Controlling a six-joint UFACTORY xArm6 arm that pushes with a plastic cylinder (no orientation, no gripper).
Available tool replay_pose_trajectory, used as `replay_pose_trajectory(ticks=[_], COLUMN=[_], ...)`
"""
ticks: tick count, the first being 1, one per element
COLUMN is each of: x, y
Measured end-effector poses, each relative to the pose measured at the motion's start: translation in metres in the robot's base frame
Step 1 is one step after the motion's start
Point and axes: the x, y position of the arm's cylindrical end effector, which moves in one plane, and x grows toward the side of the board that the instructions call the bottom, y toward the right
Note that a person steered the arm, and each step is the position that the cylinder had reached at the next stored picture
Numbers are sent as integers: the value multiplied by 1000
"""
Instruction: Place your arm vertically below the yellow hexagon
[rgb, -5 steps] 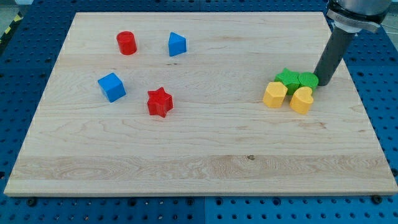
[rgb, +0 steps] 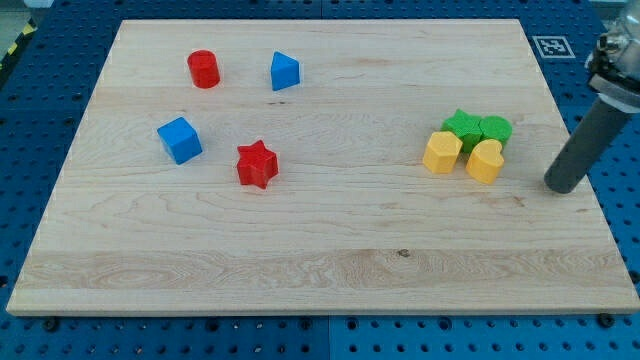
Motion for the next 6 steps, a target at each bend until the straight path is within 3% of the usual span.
replay_pose_trajectory(ticks=[4,6], x=[1,43], y=[-35,-75])
